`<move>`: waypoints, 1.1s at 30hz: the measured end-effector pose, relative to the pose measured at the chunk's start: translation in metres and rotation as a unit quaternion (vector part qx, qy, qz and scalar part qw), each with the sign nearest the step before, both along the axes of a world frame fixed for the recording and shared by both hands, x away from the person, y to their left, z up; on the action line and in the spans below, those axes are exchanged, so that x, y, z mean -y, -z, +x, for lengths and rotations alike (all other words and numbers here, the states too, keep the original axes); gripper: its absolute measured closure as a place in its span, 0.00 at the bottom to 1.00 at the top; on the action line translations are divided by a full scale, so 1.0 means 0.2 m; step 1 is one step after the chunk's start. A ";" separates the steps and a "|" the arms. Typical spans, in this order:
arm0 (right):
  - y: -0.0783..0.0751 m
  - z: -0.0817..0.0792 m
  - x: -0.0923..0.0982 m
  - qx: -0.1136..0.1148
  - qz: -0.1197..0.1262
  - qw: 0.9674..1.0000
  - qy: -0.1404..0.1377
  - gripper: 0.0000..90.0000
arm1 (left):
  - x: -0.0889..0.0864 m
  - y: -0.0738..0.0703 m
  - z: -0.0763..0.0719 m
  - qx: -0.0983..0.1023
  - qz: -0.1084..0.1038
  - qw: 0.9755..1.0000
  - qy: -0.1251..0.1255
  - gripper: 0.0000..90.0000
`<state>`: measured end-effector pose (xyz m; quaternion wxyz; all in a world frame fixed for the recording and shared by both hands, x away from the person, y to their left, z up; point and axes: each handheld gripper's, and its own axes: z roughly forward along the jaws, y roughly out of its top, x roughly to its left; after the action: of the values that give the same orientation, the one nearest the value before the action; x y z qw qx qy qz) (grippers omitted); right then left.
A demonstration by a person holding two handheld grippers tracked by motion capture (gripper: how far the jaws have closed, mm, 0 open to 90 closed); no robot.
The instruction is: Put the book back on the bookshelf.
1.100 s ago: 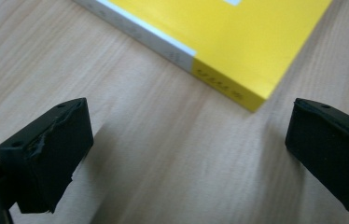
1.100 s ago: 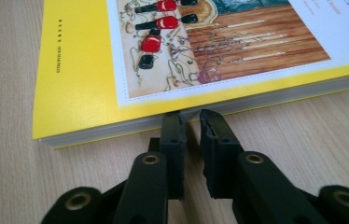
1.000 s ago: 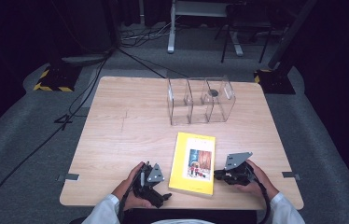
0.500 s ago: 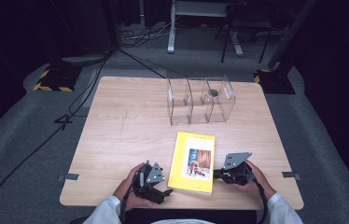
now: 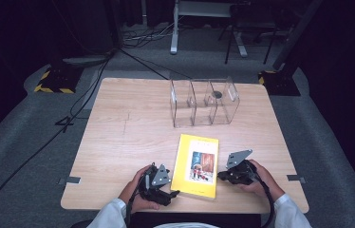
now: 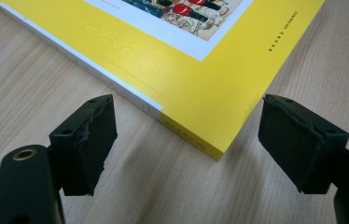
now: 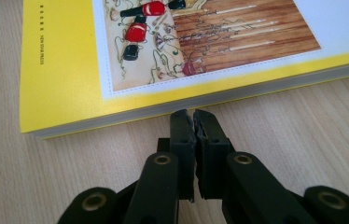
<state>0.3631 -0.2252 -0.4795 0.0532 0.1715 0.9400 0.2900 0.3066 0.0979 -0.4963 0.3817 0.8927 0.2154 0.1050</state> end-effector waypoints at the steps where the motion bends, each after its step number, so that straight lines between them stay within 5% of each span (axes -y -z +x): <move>1: 0.00 0.00 0.00 -0.001 -0.002 1.000 -0.005 0.97 | 0.01 0.01 0.00 0.005 0.005 1.000 -0.006 0.22; 4: -0.01 0.03 -0.03 -0.020 -0.005 0.999 -0.028 1.00 | 0.02 0.02 0.01 0.000 0.011 1.000 -0.008 0.21; 10: -0.03 0.05 -0.07 -0.021 -0.040 0.997 -0.059 1.00 | 0.02 0.02 0.02 -0.004 0.017 1.000 -0.006 0.19; 16: -0.02 0.03 -0.08 -0.027 -0.014 0.998 -0.059 1.00 | 0.05 -0.02 -0.02 0.017 0.019 1.000 0.010 0.23; 19: -0.03 0.02 -0.08 -0.044 0.018 0.996 -0.069 1.00 | 0.09 -0.03 -0.03 0.020 0.020 0.999 0.020 0.23; 26: -0.08 -0.01 -0.11 -0.025 0.064 0.995 -0.069 1.00 | 0.18 -0.05 -0.08 0.031 0.027 0.998 0.053 0.23; 33: -0.12 -0.04 -0.14 -0.010 0.103 0.993 -0.058 0.99 | 0.22 -0.04 -0.08 0.030 0.027 0.998 0.046 0.23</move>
<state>0.3549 -0.1971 -0.4561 0.0093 0.1237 0.9139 0.3865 0.2901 0.0545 -0.4874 0.3682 0.9082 0.1592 0.1199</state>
